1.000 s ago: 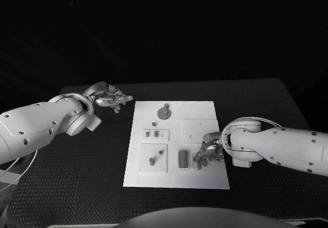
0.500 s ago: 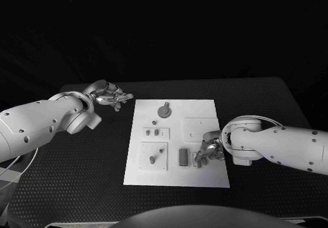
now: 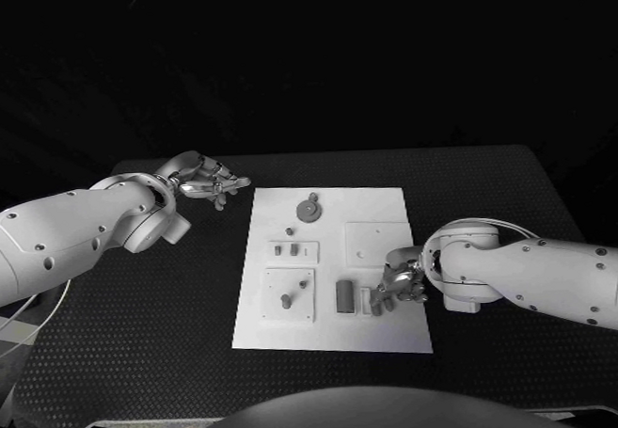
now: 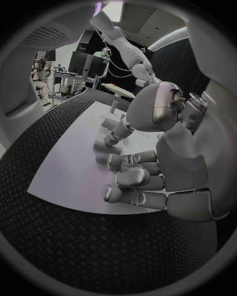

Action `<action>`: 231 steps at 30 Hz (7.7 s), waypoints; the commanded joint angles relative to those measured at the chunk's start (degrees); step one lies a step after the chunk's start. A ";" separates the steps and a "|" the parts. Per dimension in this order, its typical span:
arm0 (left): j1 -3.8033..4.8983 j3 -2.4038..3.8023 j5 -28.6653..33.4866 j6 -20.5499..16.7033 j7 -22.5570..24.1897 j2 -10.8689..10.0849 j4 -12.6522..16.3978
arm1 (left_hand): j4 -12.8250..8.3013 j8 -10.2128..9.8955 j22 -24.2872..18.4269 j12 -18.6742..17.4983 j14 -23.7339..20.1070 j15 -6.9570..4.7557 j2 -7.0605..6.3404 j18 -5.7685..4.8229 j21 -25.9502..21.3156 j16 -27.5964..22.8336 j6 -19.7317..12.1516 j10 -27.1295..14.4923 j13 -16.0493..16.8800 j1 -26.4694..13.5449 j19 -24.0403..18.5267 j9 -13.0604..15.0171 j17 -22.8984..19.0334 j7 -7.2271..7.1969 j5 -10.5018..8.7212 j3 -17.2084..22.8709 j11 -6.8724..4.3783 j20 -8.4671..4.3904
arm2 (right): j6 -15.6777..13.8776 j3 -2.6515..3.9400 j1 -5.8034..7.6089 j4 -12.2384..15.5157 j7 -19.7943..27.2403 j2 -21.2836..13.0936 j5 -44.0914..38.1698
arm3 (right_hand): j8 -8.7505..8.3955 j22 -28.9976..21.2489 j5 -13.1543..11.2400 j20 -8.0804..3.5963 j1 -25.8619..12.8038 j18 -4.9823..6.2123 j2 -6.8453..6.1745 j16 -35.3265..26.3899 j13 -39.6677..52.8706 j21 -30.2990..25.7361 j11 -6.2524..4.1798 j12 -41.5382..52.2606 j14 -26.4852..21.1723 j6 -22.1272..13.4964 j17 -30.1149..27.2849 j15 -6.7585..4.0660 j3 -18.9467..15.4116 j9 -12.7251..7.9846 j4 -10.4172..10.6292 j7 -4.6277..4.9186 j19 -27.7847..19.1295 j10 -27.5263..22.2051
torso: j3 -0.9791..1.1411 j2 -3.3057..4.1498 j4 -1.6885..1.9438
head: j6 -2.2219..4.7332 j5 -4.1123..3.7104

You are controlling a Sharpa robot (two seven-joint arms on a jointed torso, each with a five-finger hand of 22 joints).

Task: Assemble the parts on the task board

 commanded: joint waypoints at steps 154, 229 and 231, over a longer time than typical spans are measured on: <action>0.06 -0.05 -0.05 2.10 -1.18 0.17 0.24 | 0.03 0.00 -0.12 0.17 0.63 -0.05 1.82 3.65 -0.80 -0.92 -0.01 0.07 -0.01 1.28 0.51 -0.34 0.43 -0.21 -0.01 -2.54 -0.14 -0.03 | -13.87 -1.89 -0.15 3.64 -1.55 -0.66 15.13 | -2.40 0.76 -0.09 0.73 9.85 -0.05 1.43 -0.55 -0.60 0.01 0.89 0.18 -0.53 -1.13 -2.43 0.92 4.98 -1.02 -0.49 1.43 -0.33 0.29 | -0.15 -0.13 -0.01 | -0.85 -0.17; 0.06 -0.08 -0.37 2.83 -1.77 0.13 0.30 | 0.04 -0.06 -0.17 0.16 0.66 -0.05 2.09 3.66 -0.96 -1.12 0.02 0.03 -0.05 1.24 0.55 -0.43 0.54 -0.22 -0.01 -3.13 -0.14 -0.04 | -13.40 -1.76 -0.15 2.34 -0.39 0.07 14.91 | -2.78 0.74 -0.10 0.63 9.11 -0.05 -0.99 -1.12 -0.63 -0.16 1.03 0.07 -1.23 -1.63 -3.90 0.96 4.73 -1.28 -0.46 1.60 -0.32 -0.11 | -0.17 -0.15 -0.06 | -0.93 0.23; 0.06 -0.09 -0.37 2.82 -1.78 0.13 0.28 | 0.04 -0.06 -0.17 0.16 0.66 -0.05 2.09 3.66 -0.96 -1.12 0.02 0.03 -0.05 1.25 0.55 -0.43 0.54 -0.22 -0.01 -3.14 -0.14 -0.04 | -13.56 -1.75 -0.15 2.42 -0.34 0.07 14.90 | -2.97 0.65 -0.10 0.63 8.48 -0.05 -2.08 -1.29 -0.66 -0.29 1.13 0.02 -1.31 -1.95 -4.13 1.03 4.60 -1.38 0.00 1.70 -0.27 -0.22 | -0.16 -0.14 -0.07 | -0.93 0.26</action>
